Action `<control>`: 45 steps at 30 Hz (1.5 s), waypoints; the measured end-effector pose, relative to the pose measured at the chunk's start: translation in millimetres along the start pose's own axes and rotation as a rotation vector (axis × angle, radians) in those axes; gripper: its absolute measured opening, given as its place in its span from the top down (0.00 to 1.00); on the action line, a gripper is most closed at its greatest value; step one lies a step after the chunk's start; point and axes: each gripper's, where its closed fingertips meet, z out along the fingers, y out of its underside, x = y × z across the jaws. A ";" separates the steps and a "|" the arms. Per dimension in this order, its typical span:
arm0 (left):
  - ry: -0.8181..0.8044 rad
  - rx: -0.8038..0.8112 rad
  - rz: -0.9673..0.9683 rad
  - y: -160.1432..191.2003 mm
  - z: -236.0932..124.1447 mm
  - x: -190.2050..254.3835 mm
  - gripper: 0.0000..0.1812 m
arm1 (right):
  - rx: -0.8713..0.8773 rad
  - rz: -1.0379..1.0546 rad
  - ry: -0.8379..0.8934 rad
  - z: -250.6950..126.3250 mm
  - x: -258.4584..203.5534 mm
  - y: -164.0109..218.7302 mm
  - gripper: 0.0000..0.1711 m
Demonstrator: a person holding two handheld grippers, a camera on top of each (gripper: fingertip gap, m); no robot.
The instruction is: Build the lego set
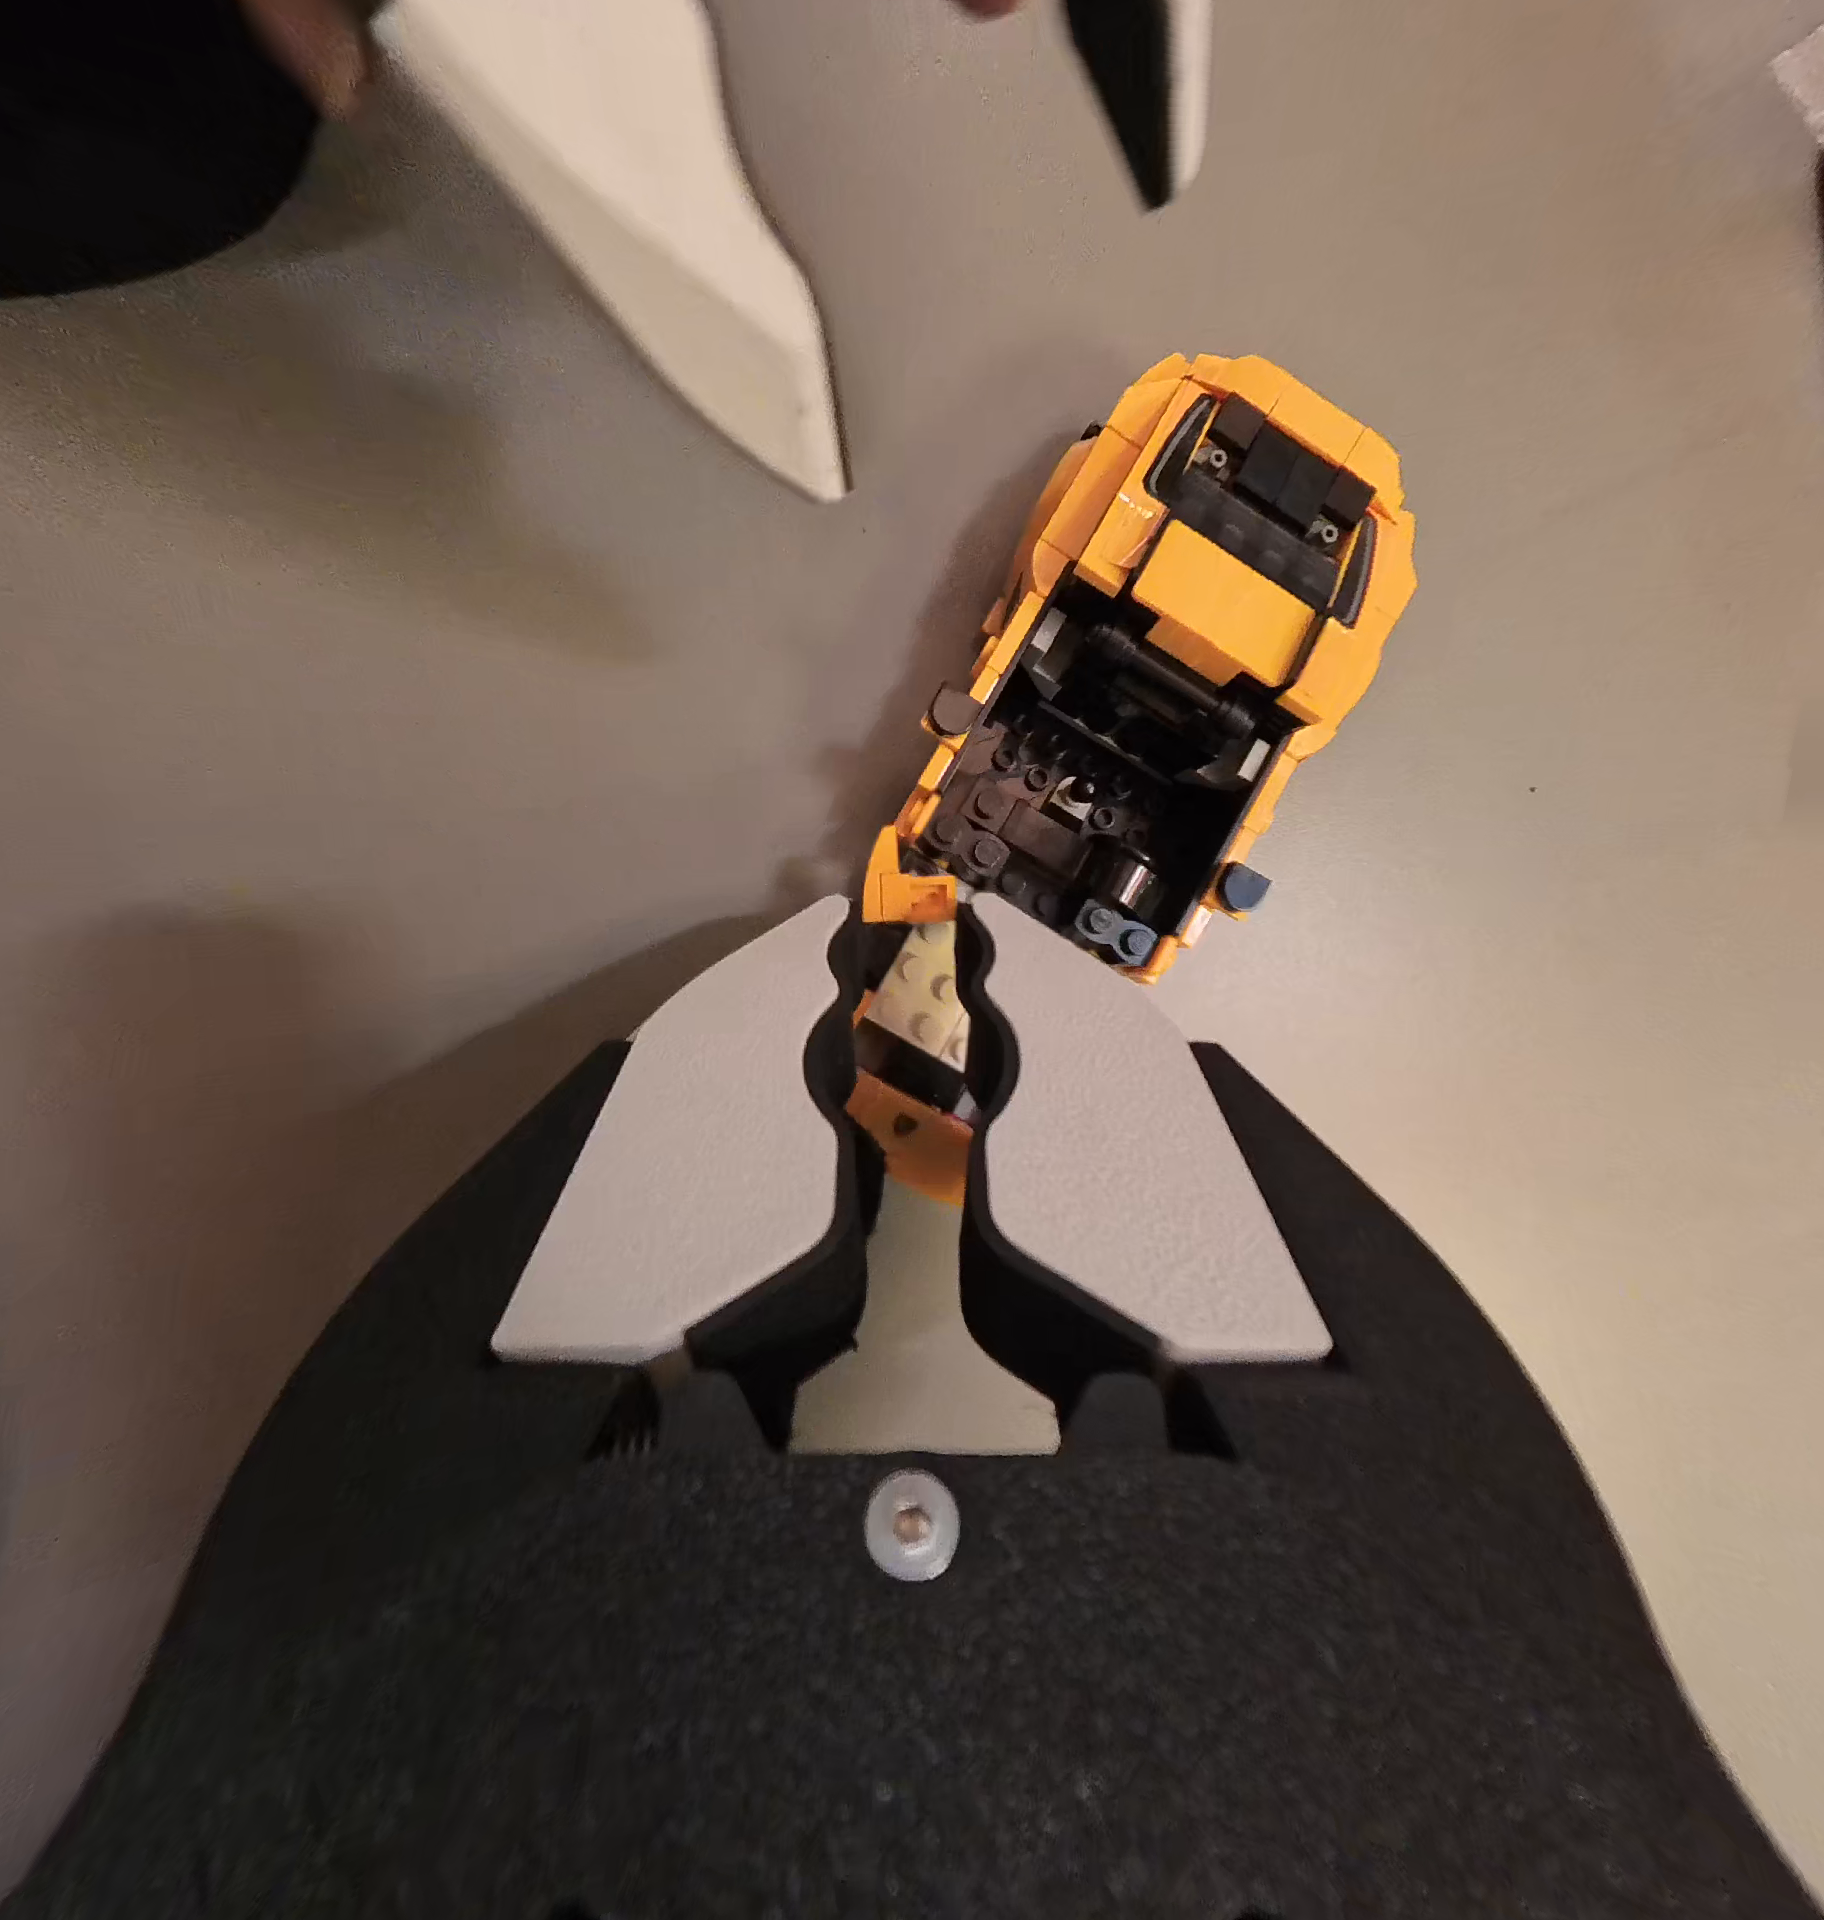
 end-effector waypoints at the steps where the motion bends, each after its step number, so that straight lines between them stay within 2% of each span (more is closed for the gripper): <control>1: 0.027 -0.041 0.007 3.2 4.4 -7.7 0.66 | 0.001 0.002 -0.002 -0.9 0.2 -0.2 0.91; 4: 0.087 -0.117 0.077 11.8 25.2 -26.6 0.57 | -0.005 0.005 -0.004 -3.9 0.6 0.8 0.91; 7: 0.192 -0.189 0.150 26.1 44.4 -26.0 0.46 | -0.009 0.009 -0.021 -6.7 -2.0 3.9 0.91; 11: 0.216 -0.205 0.276 28.7 57.6 -18.2 0.44 | -0.013 0.007 -0.043 -7.4 -4.2 9.2 0.91; 14: 0.190 -0.198 0.291 27.0 55.1 -12.8 0.57 | -0.020 0.005 -0.065 -8.1 -5.3 12.5 0.91; 20: 0.141 -0.246 0.272 40.8 34.1 14.0 0.60 | -0.065 -0.046 -0.131 -17.3 -20.8 27.2 0.91; 24: 0.207 -0.309 0.313 55.0 12.4 40.9 0.66 | -0.090 -0.103 -0.179 -27.5 -35.9 37.2 0.91; 27: 0.219 -0.289 0.323 51.4 3.7 42.7 0.64 | -0.081 -0.102 -0.214 -35.4 -46.5 38.9 0.91; 31: 0.252 -0.180 0.301 35.1 18.3 39.9 0.52 | -0.081 -0.105 -0.189 -37.2 -51.0 35.8 0.91; 33: 0.262 -0.175 0.332 36.2 29.2 38.9 0.49 | -0.094 -0.101 -0.169 -34.3 -50.4 35.6 0.91; 36: 0.303 -0.175 0.315 40.3 36.9 48.3 0.53 | -0.112 -0.087 -0.149 -30.4 -49.1 37.3 0.91; 45: 0.202 -0.201 0.245 44.8 30.8 58.6 0.54 | -0.112 -0.061 -0.123 -28.8 -49.6 40.4 0.91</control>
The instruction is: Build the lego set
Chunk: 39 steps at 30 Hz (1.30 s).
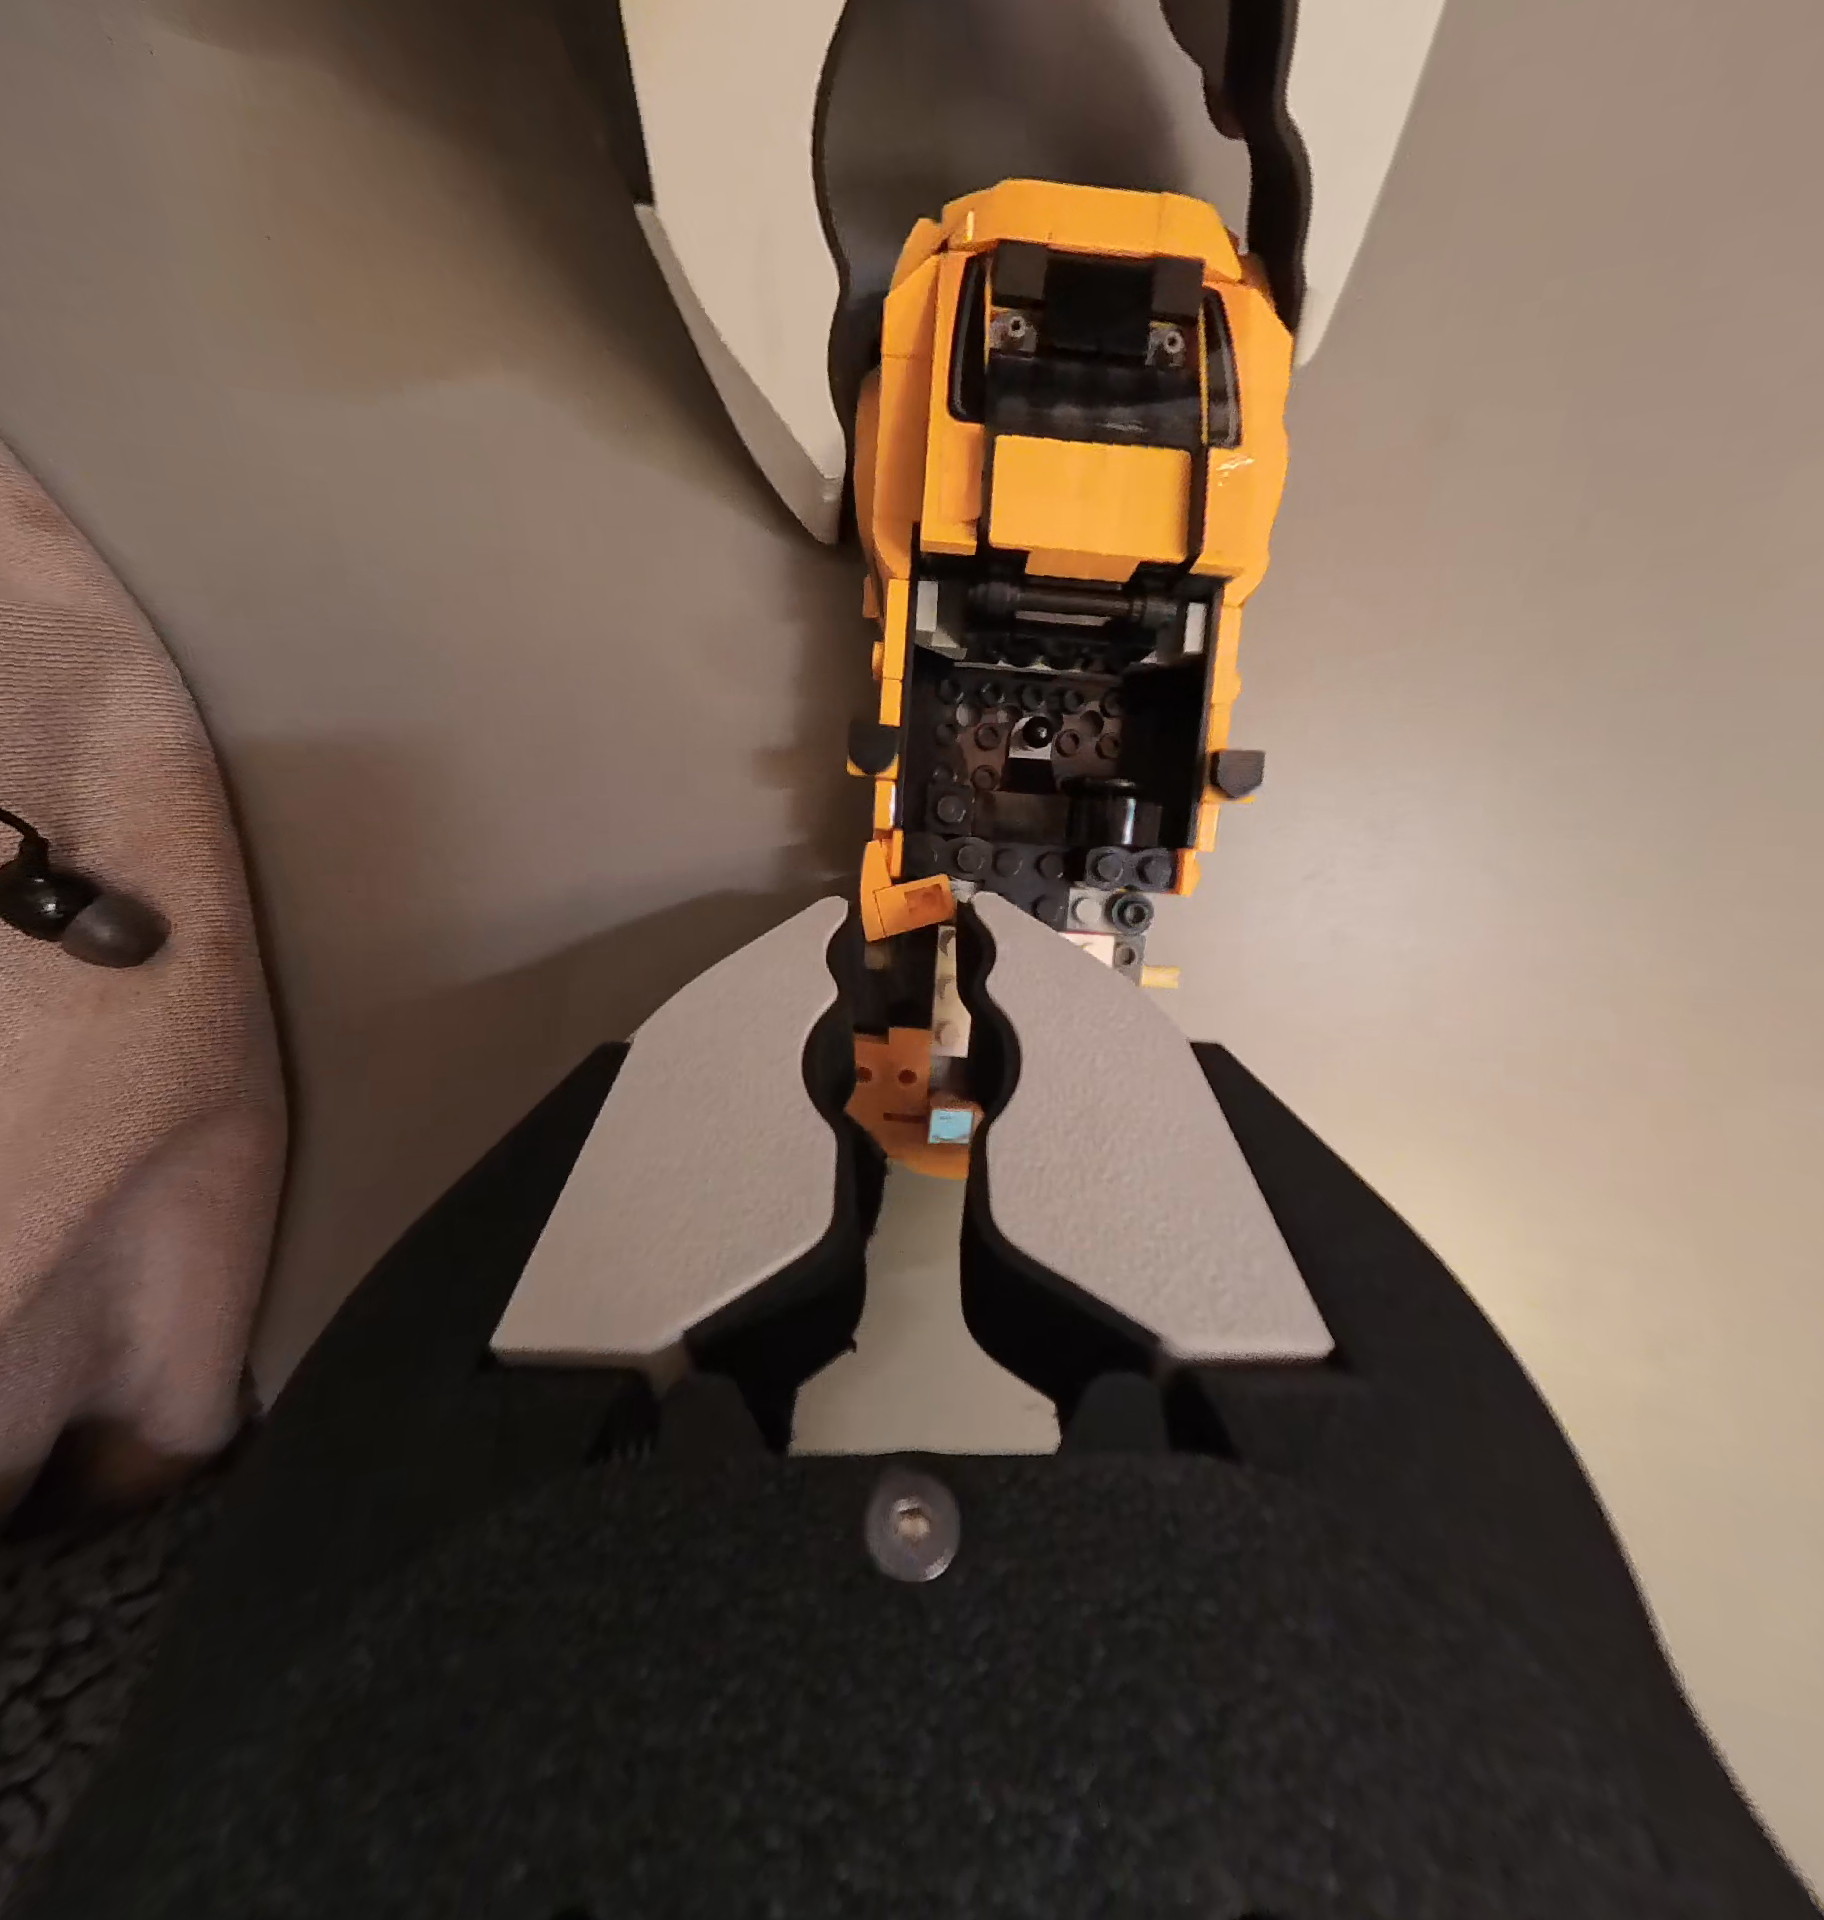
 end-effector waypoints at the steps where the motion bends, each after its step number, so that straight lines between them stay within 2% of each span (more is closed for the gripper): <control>1: -0.013 -0.005 -0.010 0.6 -0.6 1.4 0.54 | 0.002 -0.001 0.005 -0.1 -0.3 0.1 0.91; 12: -0.048 -0.068 0.014 6.3 -14.8 12.3 0.55 | 0.016 -0.003 0.031 -1.8 1.0 2.1 0.91; 18: -0.061 -0.016 0.093 -27.5 -24.0 11.4 0.57 | 0.034 -0.019 0.035 -3.4 5.2 2.9 0.91; 20: -0.058 0.004 0.147 -44.6 -19.5 18.4 0.61 | 0.040 -0.028 0.032 -3.8 6.2 2.9 0.91; 24: -0.028 0.040 0.193 -68.8 -7.2 33.1 0.75 | 0.076 -0.051 0.020 -4.0 8.2 1.1 0.90; 29: -0.030 0.004 0.224 -66.9 8.8 41.3 0.82 | 0.123 -0.081 0.004 -3.5 9.4 0.4 0.91; 39: -0.159 0.010 0.314 -72.3 15.9 36.5 0.93 | 0.121 -0.095 0.012 -1.7 13.7 1.3 0.89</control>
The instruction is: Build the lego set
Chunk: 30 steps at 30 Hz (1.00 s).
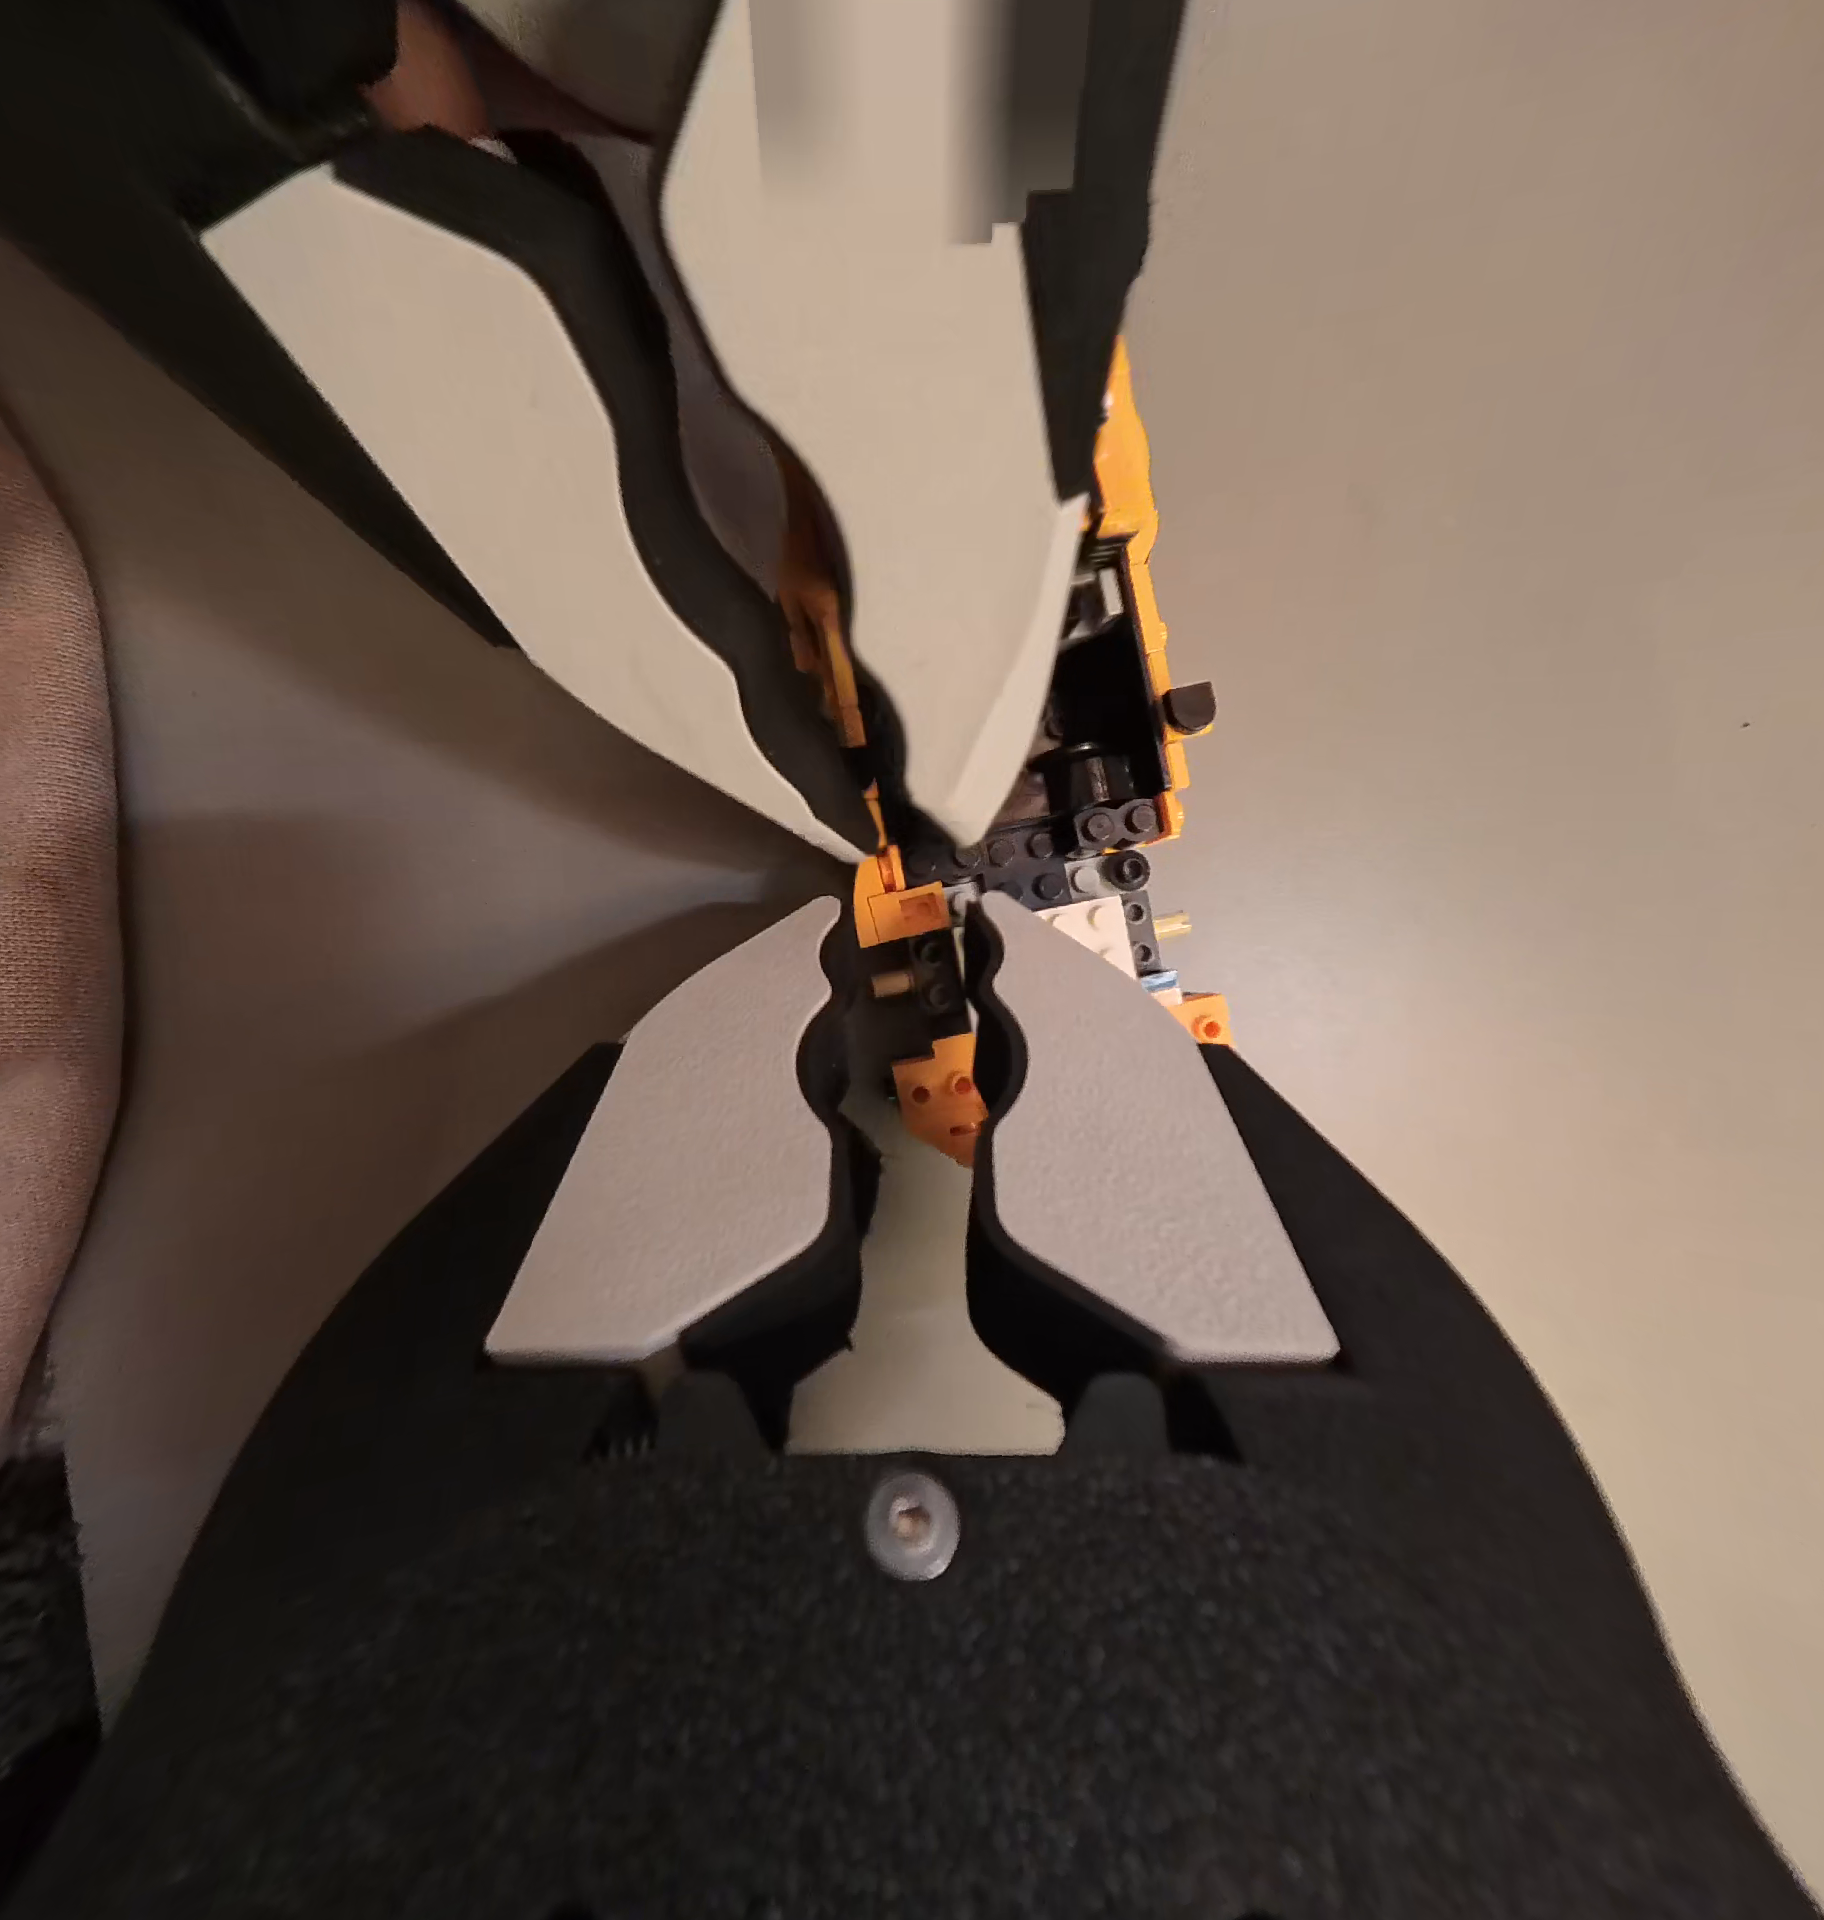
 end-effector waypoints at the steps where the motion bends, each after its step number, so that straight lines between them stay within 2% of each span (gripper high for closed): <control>1: -0.007 0.010 0.015 -2.0 0.0 0.9 0.95 | 0.000 -0.004 0.001 0.3 0.5 -0.1 0.89; 12: -0.034 0.004 0.075 -0.6 3.1 1.6 0.97 | 0.056 -0.127 -0.005 2.5 7.2 -6.0 0.85; 23: -0.039 0.016 0.090 0.2 3.5 0.2 0.98 | 0.040 -0.299 -0.167 5.2 6.4 -8.1 0.86; 27: -0.053 0.021 0.098 0.3 3.1 -0.8 0.98 | 0.020 -0.300 -0.208 5.2 6.8 -8.3 0.87; 30: -0.076 -0.016 0.058 6.0 -8.1 -6.5 0.86 | 0.019 -0.291 -0.208 6.1 6.4 -10.2 0.87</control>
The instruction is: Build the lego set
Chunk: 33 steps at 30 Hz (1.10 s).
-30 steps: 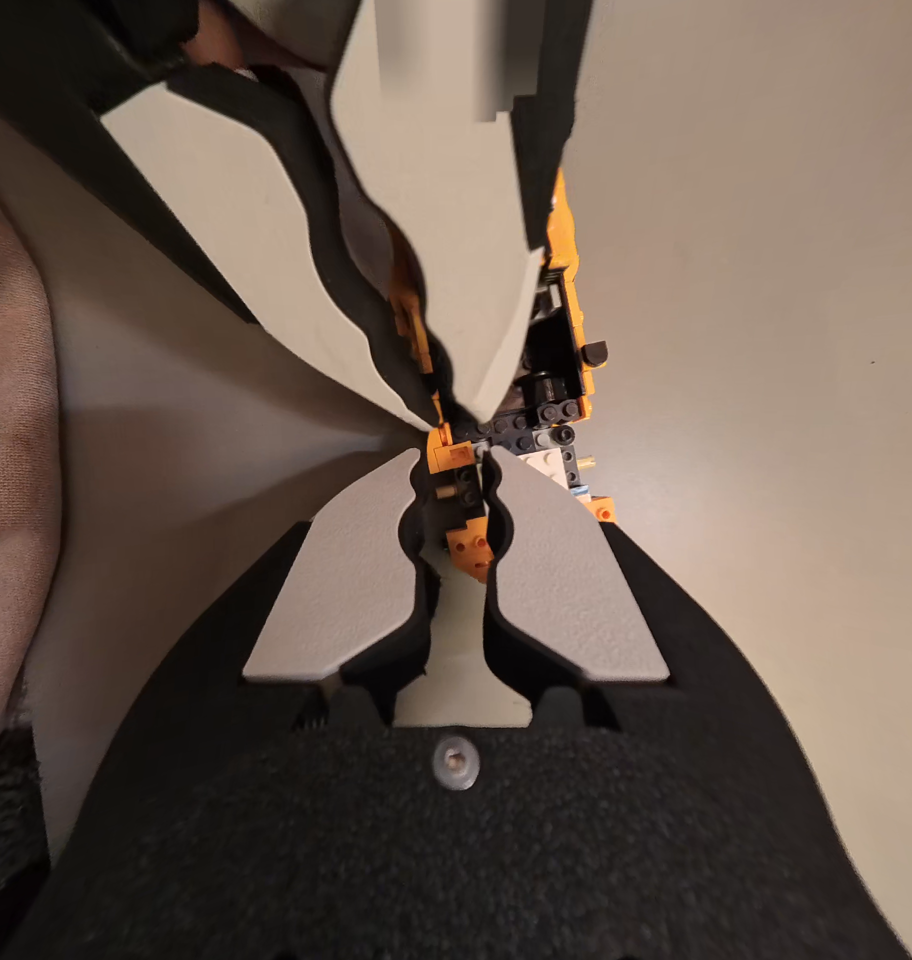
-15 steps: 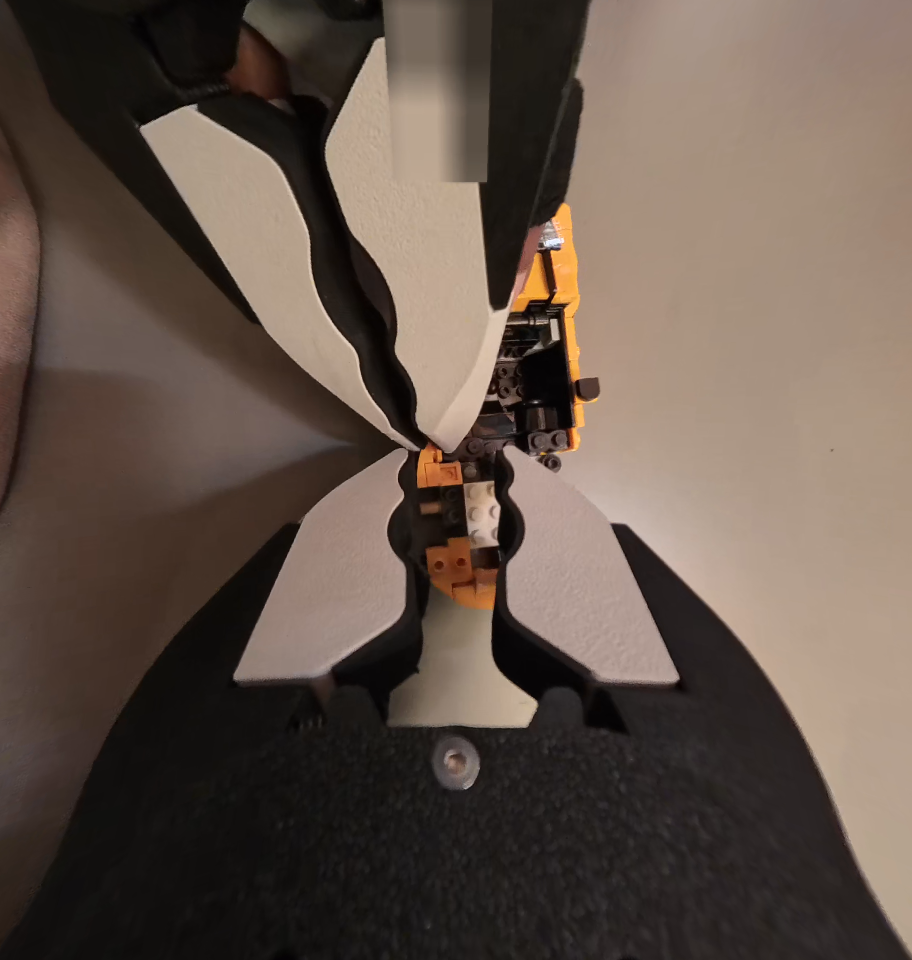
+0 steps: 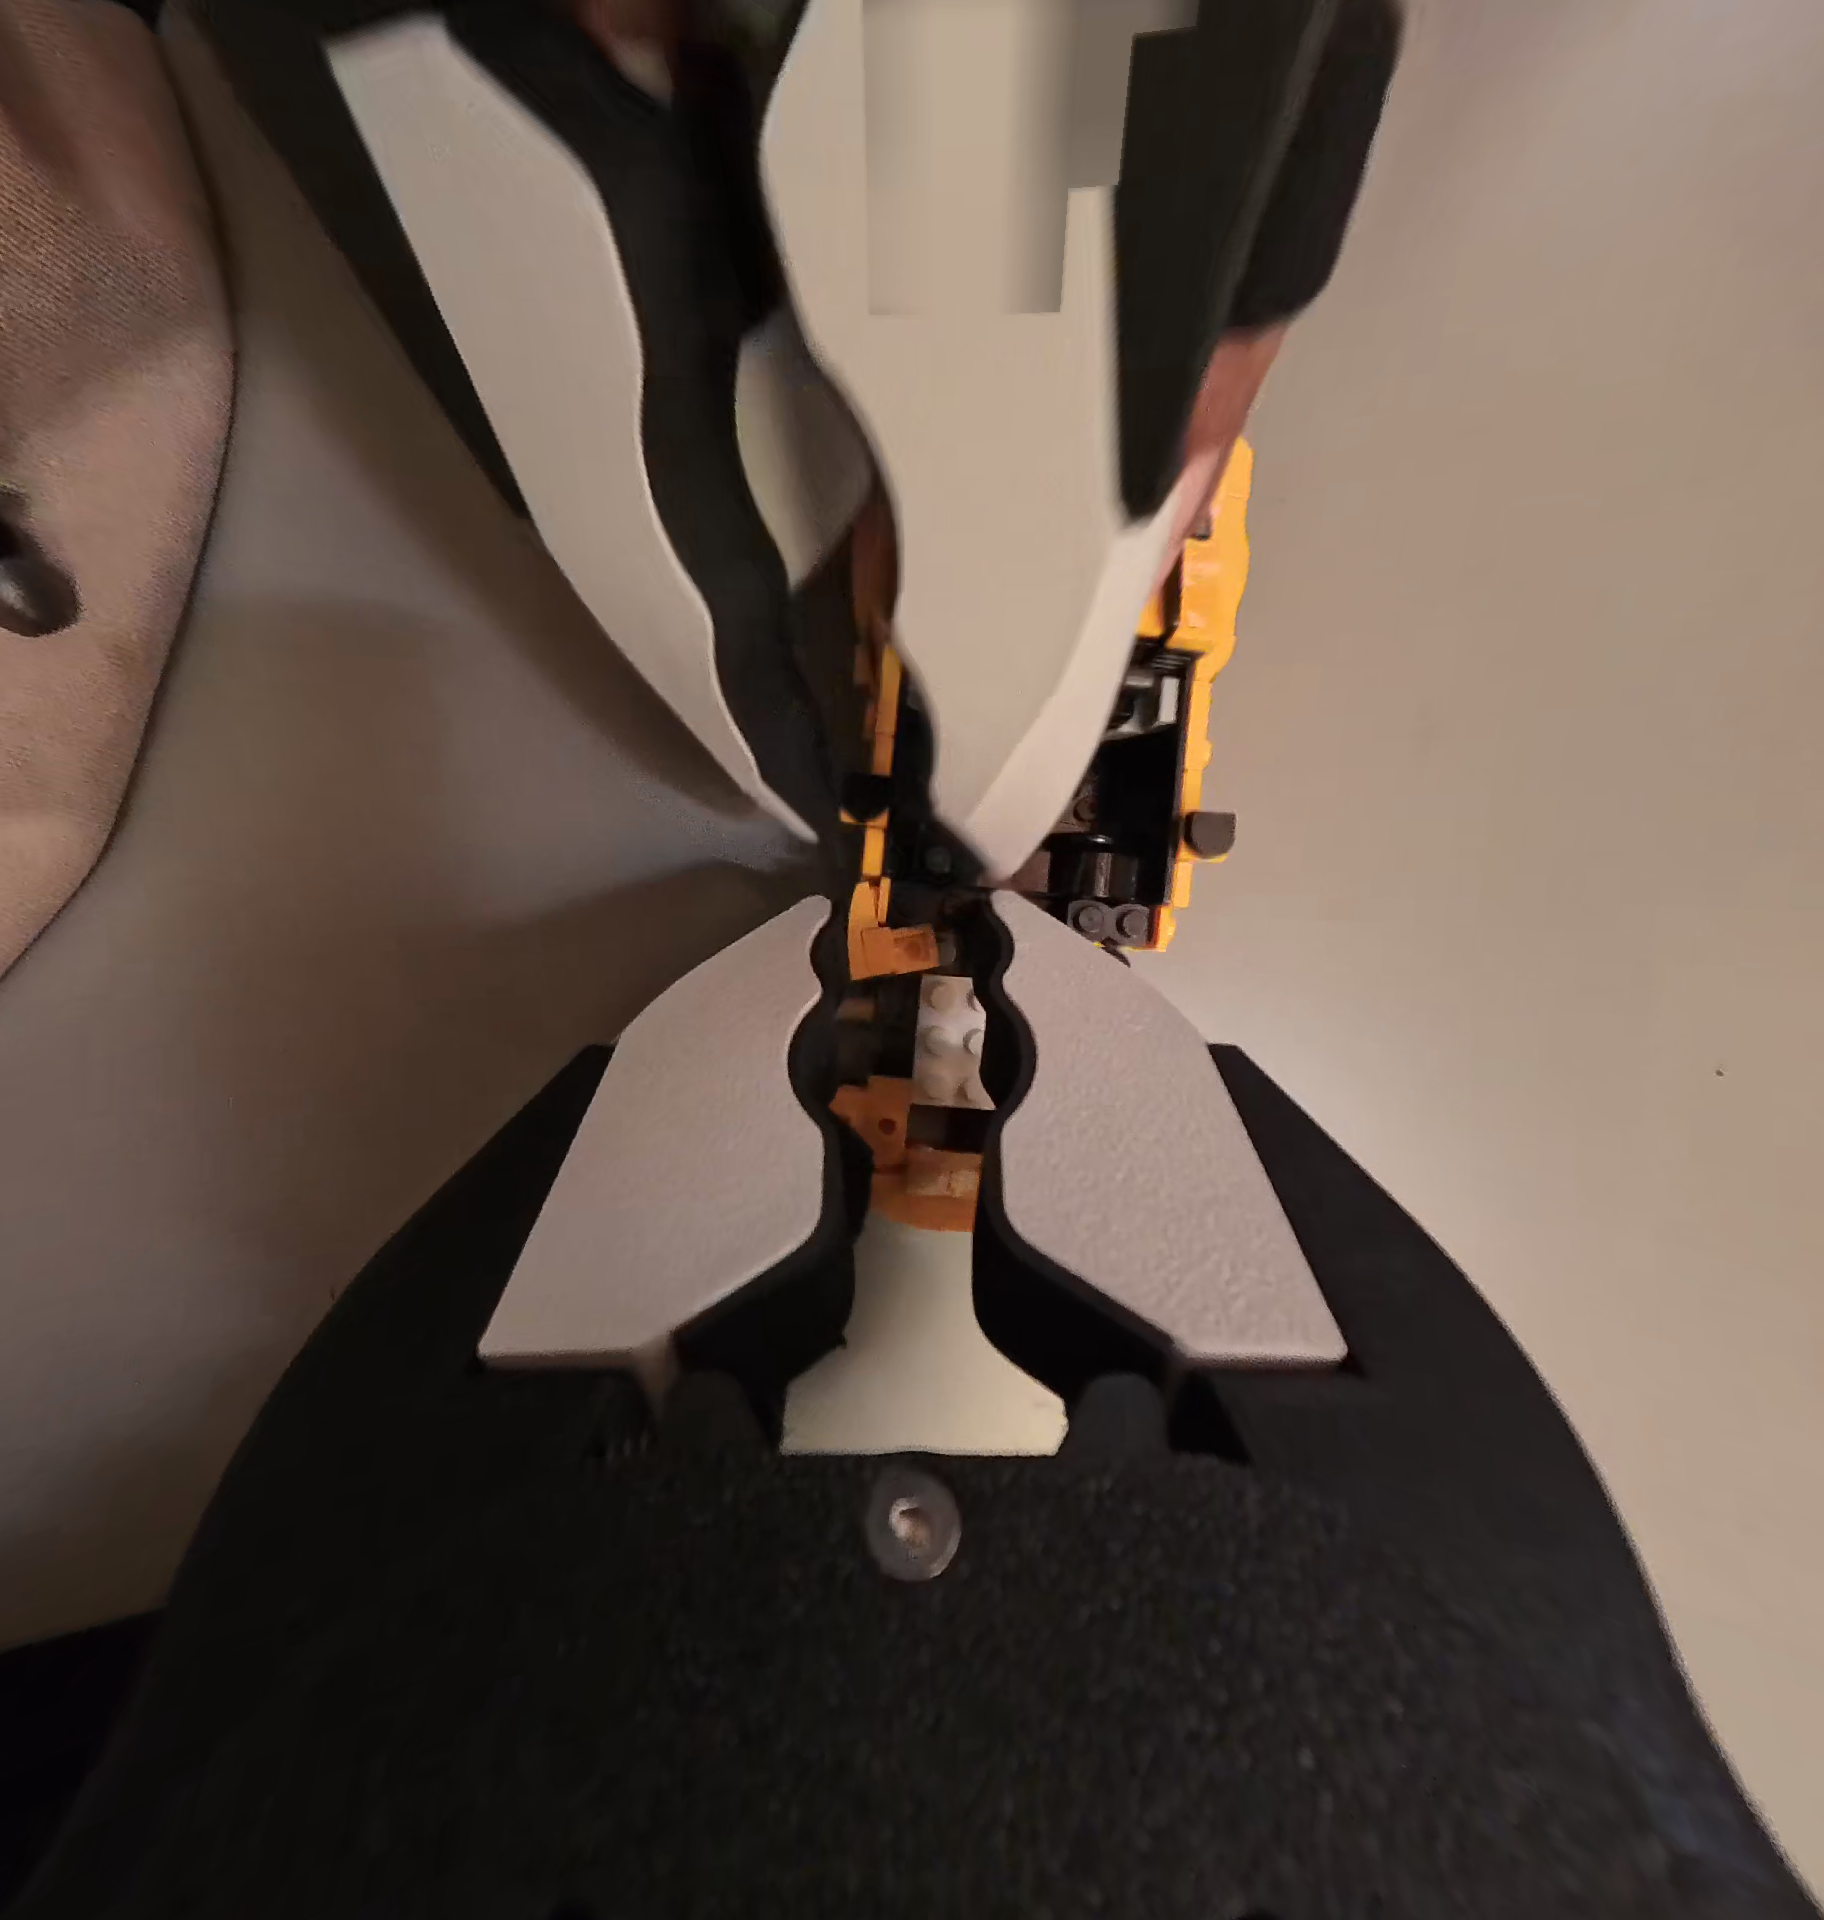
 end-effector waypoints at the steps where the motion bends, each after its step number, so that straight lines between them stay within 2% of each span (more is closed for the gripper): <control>1: 0.006 -0.005 -0.029 3.5 -6.5 -1.6 0.83 | -0.003 0.001 0.003 0.2 -0.1 -0.3 0.87; 5: 0.020 0.002 -0.184 34.0 -26.7 -12.6 0.70 | -0.010 0.026 0.017 0.2 -0.2 -0.3 0.87; 8: 0.119 0.038 -0.370 54.2 -26.2 -10.9 0.58 | -0.025 0.058 0.042 0.4 -0.6 -0.5 0.87; 9: 0.146 0.054 -0.402 56.5 -24.2 -8.6 0.57 | -0.029 0.074 0.052 0.6 -0.4 -0.6 0.87; 14: 0.153 0.069 -0.364 56.4 -16.5 -2.8 0.60 | -0.022 0.144 0.077 1.4 -1.7 -1.9 0.87; 33: 0.124 0.076 -0.334 52.6 -15.6 0.4 0.61 | -0.040 0.169 0.071 1.6 -4.3 -0.8 0.87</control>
